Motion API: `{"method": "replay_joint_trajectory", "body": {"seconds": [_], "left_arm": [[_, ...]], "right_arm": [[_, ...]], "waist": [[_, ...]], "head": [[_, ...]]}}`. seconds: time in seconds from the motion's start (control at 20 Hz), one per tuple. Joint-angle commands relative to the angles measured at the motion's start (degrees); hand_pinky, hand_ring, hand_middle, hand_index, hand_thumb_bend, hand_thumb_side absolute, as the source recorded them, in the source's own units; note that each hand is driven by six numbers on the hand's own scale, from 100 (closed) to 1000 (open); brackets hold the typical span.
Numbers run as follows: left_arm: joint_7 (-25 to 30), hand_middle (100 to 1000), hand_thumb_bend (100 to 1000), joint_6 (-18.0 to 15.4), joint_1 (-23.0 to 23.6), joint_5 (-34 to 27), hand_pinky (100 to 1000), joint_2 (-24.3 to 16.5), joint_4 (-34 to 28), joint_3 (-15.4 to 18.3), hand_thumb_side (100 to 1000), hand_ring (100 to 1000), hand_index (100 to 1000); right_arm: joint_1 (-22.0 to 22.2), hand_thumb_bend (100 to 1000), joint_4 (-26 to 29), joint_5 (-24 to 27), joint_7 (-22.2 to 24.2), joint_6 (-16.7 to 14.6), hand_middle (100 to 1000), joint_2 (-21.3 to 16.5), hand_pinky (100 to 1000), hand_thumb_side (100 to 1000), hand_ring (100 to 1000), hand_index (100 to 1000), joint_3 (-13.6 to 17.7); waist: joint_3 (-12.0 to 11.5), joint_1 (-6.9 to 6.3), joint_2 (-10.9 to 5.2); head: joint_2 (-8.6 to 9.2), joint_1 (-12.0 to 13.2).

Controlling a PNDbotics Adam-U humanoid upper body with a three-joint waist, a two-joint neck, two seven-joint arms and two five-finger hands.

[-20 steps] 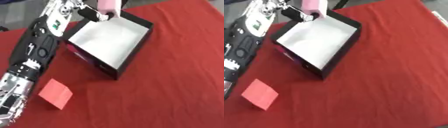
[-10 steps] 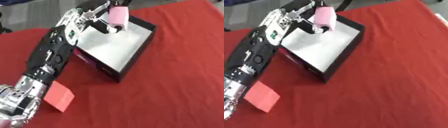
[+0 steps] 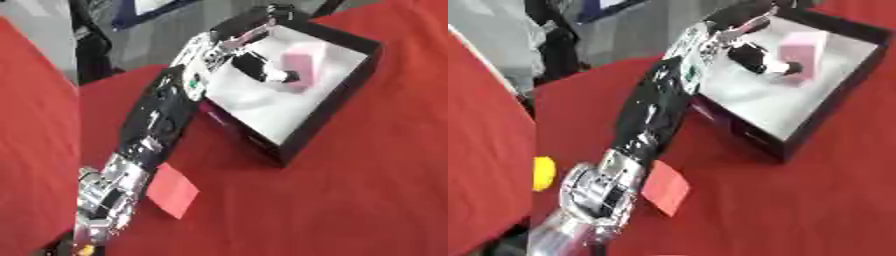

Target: Pick up objects on the table and place them in the box.

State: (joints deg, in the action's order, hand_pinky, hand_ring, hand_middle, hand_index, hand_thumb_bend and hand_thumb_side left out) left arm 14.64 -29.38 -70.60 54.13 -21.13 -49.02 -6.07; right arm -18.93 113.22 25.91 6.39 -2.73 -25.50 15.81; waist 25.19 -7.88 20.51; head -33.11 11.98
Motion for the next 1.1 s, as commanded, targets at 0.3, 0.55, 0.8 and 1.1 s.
{"method": "replay_joint_trajectory", "body": {"seconds": [0.3,0.55,0.8,1.1], "left_arm": [[-4.8,718,304,2.9,-2.1,-12.8,850,-4.1,-6.5,1.0,434,802,879],[-2.9,693,147,8.4,-0.5,-36.5,838,-11.3,-19.1,-1.4,484,770,871],[-1.4,691,140,16.8,3.1,-58.3,831,-20.0,-32.0,0.1,502,760,879],[-6.7,662,168,22.1,9.5,-72.4,810,-30.7,-41.2,4.0,455,739,856]], "right_arm": [[1.0,127,1.4,0.1,-0.6,-0.4,817,-1.9,869,594,855,879,0.5],[3.4,125,1.4,-0.1,-1.2,-0.9,816,-3.5,869,589,853,880,1.2],[6.3,122,1.4,-0.3,-2.2,-1.9,815,-4.8,869,584,853,879,2.1],[9.3,119,1.4,-0.5,-3.8,-3.1,815,-5.9,870,577,853,879,3.3]], "waist": [[-1.7,0.17,-1.25],[-4.7,0.41,-3.07],[-8.1,1.08,-4.84],[-12.5,2.18,-6.43]], "head": [[-1.6,-1.8],[-4.68,-5.4],[-6.65,-8.4],[-8.5,-12.3]]}}
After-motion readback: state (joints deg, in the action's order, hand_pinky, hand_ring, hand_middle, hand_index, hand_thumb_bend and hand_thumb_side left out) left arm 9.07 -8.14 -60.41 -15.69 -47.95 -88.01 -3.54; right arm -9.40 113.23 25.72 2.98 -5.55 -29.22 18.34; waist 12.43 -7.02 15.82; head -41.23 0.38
